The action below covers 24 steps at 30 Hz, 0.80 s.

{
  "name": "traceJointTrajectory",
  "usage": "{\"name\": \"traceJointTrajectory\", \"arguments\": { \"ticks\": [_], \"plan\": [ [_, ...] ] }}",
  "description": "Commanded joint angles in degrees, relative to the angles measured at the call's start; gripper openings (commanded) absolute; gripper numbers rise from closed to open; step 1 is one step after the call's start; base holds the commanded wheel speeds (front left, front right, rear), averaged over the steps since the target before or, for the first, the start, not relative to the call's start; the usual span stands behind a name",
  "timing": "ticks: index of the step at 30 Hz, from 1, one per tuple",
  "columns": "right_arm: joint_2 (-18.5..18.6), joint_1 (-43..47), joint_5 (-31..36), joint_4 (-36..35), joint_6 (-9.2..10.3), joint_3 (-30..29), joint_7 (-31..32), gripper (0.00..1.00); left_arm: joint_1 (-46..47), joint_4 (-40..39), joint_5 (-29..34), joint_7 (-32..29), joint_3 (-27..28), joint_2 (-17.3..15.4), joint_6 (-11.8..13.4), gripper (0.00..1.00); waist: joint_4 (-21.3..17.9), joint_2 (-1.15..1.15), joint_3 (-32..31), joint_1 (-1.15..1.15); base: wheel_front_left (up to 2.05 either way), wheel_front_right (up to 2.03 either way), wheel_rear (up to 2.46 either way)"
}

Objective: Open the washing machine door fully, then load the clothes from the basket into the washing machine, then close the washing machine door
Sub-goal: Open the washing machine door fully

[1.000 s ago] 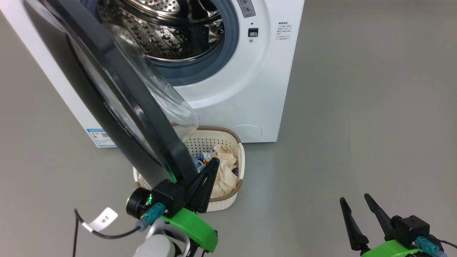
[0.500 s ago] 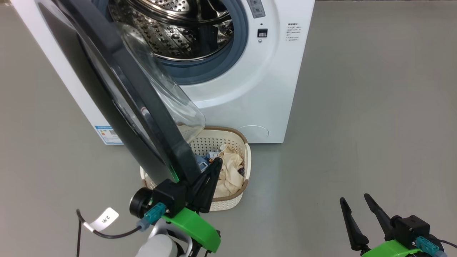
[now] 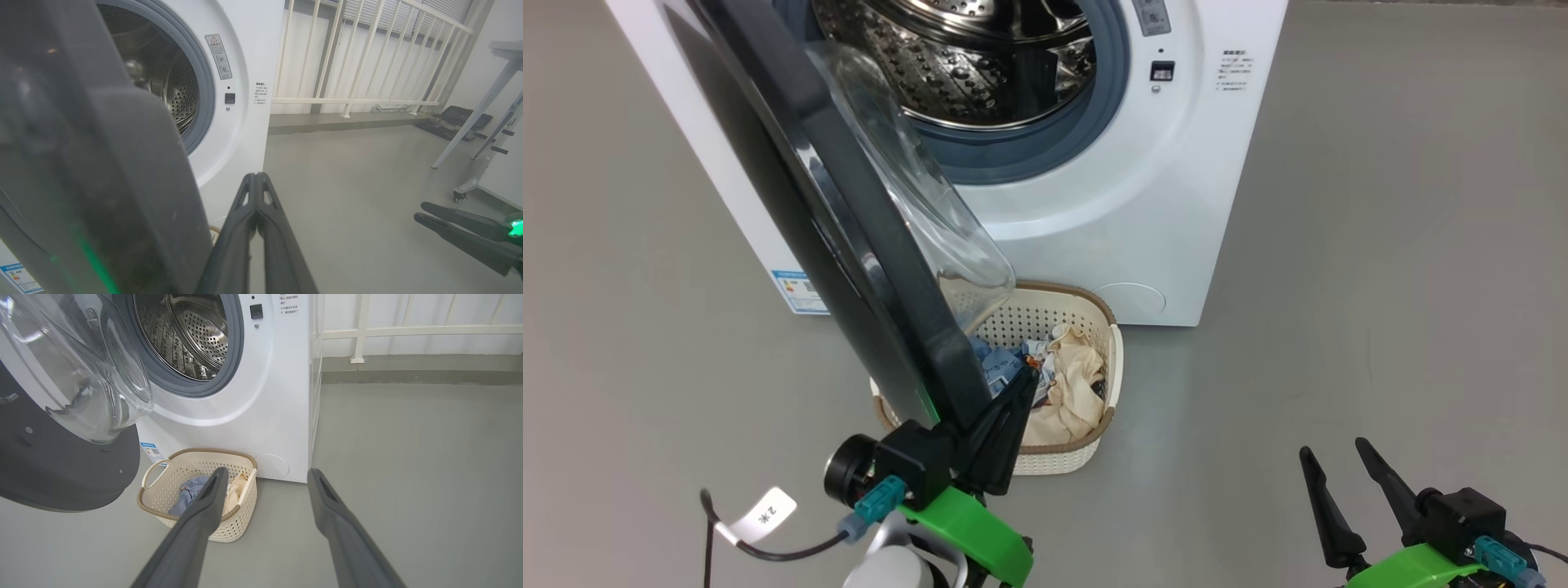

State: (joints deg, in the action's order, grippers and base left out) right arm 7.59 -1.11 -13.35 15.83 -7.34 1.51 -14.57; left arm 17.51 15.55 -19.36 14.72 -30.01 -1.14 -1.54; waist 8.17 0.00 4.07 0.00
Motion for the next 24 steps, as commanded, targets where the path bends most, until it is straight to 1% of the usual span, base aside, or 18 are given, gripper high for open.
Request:
{"name": "traceJointTrajectory", "arguments": {
  "ticks": [1,13,24],
  "plan": [
    [0.72,-1.61,-0.49,-1.07,-0.14,1.56,-0.43,1.0,0.8,-0.93,0.11,0.28,3.99,-2.37,0.7,0.0,0.39,0.0,0.04,0.0,0.0,0.0,0.0],
    [0.93,-1.49,-0.61,-0.96,-0.14,1.4,-0.43,1.0,-0.81,-2.45,0.29,0.28,4.32,-3.12,1.36,0.0,2.4,0.0,0.18,0.0,0.0,0.0,0.0],
    [0.79,-1.64,-0.55,-0.89,-0.14,1.42,-0.43,1.0,-2.08,-4.3,0.15,0.17,4.51,-4.27,2.55,0.0,4.69,0.0,0.56,0.0,0.0,0.0,0.0]
  ]
}}
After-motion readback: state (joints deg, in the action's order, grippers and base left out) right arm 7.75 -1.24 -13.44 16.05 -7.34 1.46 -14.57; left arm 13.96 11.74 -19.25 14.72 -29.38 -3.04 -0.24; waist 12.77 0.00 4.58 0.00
